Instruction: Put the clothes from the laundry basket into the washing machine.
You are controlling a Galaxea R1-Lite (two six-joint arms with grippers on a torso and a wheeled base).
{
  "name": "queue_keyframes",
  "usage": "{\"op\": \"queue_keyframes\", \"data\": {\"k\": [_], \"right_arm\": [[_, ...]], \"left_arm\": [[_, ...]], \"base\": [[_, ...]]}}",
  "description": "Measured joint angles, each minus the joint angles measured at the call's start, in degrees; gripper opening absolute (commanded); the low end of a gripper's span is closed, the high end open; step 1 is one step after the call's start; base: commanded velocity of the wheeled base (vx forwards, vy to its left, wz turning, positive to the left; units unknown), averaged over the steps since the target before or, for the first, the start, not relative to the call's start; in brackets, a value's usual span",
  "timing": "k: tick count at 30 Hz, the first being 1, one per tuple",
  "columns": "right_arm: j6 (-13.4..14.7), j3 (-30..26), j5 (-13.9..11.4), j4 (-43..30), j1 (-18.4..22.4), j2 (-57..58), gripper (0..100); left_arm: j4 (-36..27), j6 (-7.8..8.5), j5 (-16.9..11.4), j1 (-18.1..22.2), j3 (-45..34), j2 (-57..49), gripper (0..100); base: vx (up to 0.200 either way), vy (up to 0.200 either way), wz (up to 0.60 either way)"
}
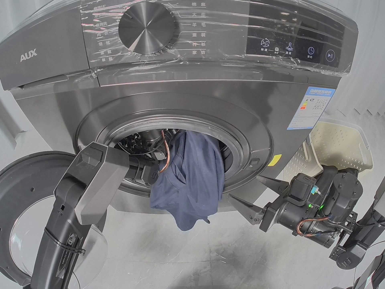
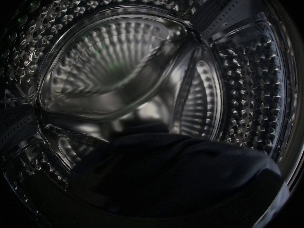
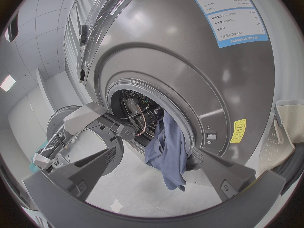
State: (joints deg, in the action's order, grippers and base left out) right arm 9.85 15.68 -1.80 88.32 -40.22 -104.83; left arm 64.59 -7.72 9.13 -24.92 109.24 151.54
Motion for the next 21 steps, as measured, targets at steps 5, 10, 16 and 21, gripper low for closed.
{"op": "queue_keyframes", "data": {"k": [5,10,16,21], "right_arm": [[0.0,-0.1,0.0,0.0,0.0,-0.1,100],[0.0,-0.1,0.0,0.0,0.0,-0.1,100],[0.0,-0.2,0.0,0.0,0.0,-0.1,100],[0.0,-0.2,0.0,0.0,-0.1,-0.1,100]], "left_arm": [[-3.2,-1.12,1.1,0.6,1.1,1.0,100],[-7.7,-3.30,1.3,0.5,-6.7,-0.4,100],[-11.4,-5.00,-2.6,-1.4,-20.2,-5.1,100],[-12.6,-4.97,-7.5,-3.9,-28.6,-9.0,100]], "base": [[0.000,0.000,0.00],[0.000,0.000,0.00],[0.000,0.000,0.00],[0.000,0.000,0.00]]}}
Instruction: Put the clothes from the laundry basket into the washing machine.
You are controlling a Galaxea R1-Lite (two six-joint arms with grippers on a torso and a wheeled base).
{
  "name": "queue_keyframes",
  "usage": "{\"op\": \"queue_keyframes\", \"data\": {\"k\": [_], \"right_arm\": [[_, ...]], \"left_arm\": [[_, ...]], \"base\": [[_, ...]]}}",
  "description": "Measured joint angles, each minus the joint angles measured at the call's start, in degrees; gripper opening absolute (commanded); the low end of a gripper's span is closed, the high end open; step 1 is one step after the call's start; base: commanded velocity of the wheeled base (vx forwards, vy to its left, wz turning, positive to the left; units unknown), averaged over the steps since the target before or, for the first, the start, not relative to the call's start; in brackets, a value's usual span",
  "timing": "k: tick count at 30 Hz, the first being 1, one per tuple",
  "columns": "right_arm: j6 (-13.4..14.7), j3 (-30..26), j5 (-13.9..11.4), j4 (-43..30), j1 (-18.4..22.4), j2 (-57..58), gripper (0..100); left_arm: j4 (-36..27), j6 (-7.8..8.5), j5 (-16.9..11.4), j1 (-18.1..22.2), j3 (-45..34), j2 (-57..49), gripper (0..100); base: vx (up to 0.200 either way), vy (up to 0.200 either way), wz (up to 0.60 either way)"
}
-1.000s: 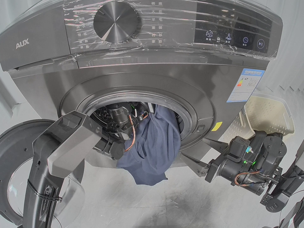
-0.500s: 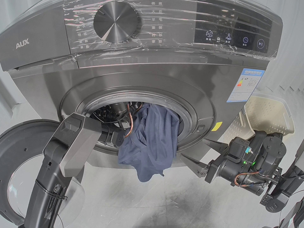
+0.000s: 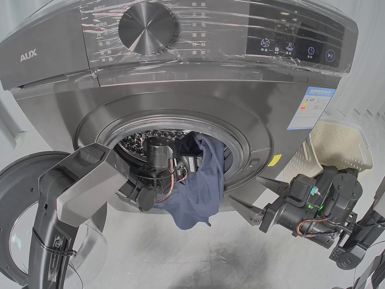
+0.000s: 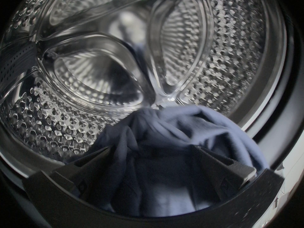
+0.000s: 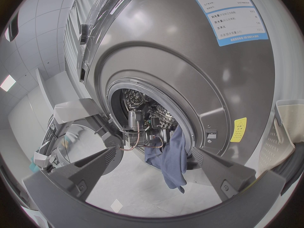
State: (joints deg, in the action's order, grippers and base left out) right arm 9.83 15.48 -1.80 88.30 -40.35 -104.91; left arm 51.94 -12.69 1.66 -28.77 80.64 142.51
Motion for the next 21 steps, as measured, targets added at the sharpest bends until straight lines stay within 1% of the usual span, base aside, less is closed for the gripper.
{"op": "queue_keyframes", "data": {"k": [3,6,11,16,18,21], "right_arm": [[0.0,0.0,0.0,0.0,-0.2,0.0,100],[0.0,-0.1,0.0,0.0,-0.2,0.0,100],[0.0,-0.1,0.0,0.0,-0.3,0.0,100],[0.1,-0.2,0.0,0.0,-0.3,-0.1,100],[0.1,-0.2,0.0,0.0,-0.3,-0.2,100],[0.1,-0.2,0.0,0.0,-0.3,-0.3,100]], "left_arm": [[0.3,0.82,-1.8,-1.1,-3.2,-1.5,100],[1.1,1.56,-2.6,-2.0,-5.3,-2.3,100],[2.6,1.72,-3.2,-2.5,-7.4,-3.4,100],[2.6,1.99,-3.6,-2.3,-11.6,-6.2,100],[2.6,2.43,-3.3,-2.0,-13.5,-7.6,100],[2.8,3.55,-3.0,-1.4,-16.3,-9.2,100]], "base": [[0.000,0.000,0.00],[0.000,0.000,0.00],[0.000,0.000,0.00],[0.000,0.000,0.00],[0.000,0.000,0.00],[0.000,0.000,0.00]]}}
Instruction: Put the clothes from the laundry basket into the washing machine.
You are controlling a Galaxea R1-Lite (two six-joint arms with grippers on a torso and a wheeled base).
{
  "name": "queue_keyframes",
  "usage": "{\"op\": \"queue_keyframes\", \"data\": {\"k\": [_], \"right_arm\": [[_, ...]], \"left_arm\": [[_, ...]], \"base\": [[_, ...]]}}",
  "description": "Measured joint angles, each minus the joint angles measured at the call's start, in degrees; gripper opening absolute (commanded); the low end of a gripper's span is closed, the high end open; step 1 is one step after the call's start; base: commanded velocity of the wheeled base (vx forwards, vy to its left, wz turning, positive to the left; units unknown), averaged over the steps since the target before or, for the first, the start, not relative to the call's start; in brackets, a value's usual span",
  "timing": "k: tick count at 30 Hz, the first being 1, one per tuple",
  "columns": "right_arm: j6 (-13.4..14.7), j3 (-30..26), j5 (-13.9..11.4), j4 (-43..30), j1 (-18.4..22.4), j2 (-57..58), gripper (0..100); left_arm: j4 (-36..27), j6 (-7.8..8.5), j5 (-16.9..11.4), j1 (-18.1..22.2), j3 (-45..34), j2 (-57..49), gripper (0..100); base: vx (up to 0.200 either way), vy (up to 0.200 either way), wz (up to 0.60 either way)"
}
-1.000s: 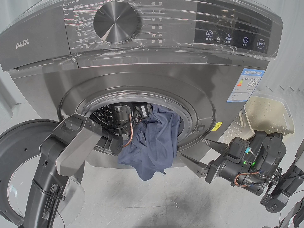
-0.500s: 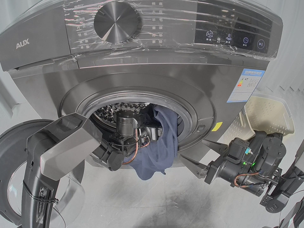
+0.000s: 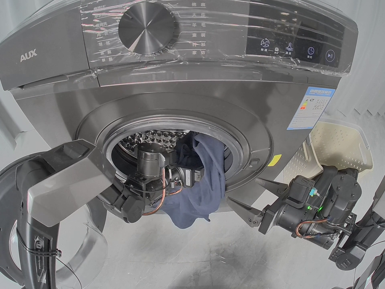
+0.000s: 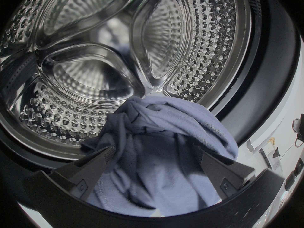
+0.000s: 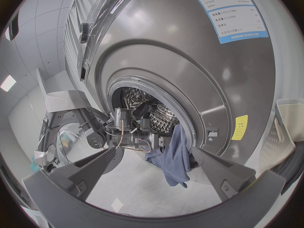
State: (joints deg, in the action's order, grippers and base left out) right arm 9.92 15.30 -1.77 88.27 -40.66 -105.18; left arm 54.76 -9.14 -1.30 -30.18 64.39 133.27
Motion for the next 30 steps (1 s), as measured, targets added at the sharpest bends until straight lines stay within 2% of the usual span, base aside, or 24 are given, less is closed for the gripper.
{"op": "queue_keyframes", "data": {"k": [7,13,26,27,30], "right_arm": [[0.1,0.1,0.0,0.0,0.0,-0.2,100],[0.1,0.1,0.0,0.0,0.0,-0.2,100],[0.1,0.1,-0.1,0.0,-0.1,-0.5,100],[0.1,0.0,0.0,0.0,-0.1,-0.5,100],[0.2,0.0,-0.1,0.0,-0.2,-0.5,100]], "left_arm": [[0.9,0.63,-0.1,0.5,-3.0,-2.3,100],[1.1,0.28,-1.0,-1.7,-3.4,-3.1,100],[2.8,0.20,-1.4,-3.8,1.9,2.0,100],[3.0,0.15,-1.2,-4.0,2.7,2.8,0],[3.4,0.11,-0.9,-4.0,5.3,4.9,0]], "base": [[0.000,0.000,0.00],[0.000,0.000,0.00],[0.000,0.000,0.00],[0.000,0.000,0.00],[0.000,0.000,0.00]]}}
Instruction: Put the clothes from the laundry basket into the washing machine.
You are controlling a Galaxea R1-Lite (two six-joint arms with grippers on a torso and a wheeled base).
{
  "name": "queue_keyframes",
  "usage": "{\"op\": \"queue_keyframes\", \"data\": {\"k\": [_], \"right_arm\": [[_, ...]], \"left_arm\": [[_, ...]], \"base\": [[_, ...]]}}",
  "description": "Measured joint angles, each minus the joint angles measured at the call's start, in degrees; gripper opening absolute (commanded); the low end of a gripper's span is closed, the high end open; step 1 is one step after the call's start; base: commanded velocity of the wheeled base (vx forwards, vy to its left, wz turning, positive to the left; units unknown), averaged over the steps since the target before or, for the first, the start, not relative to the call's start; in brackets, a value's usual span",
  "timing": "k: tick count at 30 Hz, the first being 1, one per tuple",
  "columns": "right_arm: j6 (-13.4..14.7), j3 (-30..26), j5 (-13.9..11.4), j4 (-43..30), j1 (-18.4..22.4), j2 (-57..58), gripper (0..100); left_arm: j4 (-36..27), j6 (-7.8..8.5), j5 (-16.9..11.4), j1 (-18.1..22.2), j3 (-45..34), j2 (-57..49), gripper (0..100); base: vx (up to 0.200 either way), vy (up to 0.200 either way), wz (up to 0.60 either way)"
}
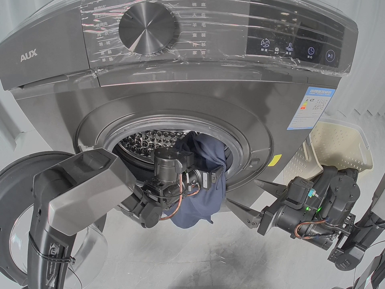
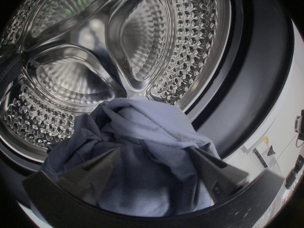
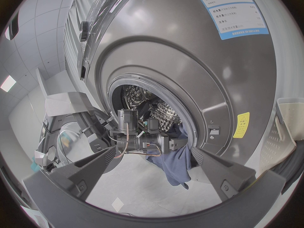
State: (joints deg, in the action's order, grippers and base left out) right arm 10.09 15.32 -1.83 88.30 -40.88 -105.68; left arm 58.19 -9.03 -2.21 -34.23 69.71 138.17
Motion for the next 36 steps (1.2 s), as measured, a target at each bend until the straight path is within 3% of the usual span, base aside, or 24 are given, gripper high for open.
{"op": "queue_keyframes", "data": {"k": [12,20,26,27,36], "right_arm": [[0.0,-0.1,0.0,0.0,-0.1,-0.4,100],[0.0,-0.1,0.0,0.0,-0.1,-0.5,100],[0.0,0.0,0.0,0.0,-0.2,-0.6,100],[0.0,-0.1,0.0,0.0,-0.2,-0.6,100],[0.0,-0.1,0.0,0.0,-0.2,-0.7,100]], "left_arm": [[3.6,-0.82,1.1,2.8,3.7,3.8,0],[4.1,-1.04,5.8,6.7,10.8,4.2,0],[3.8,-3.22,8.5,8.6,17.1,5.0,0],[3.8,-3.52,8.7,8.7,17.7,5.1,100],[2.6,-5.00,8.5,8.4,15.0,3.8,100]], "base": [[0.000,0.000,0.00],[0.000,0.000,0.00],[0.000,0.000,0.00],[0.000,0.000,0.00],[0.000,0.000,0.00]]}}
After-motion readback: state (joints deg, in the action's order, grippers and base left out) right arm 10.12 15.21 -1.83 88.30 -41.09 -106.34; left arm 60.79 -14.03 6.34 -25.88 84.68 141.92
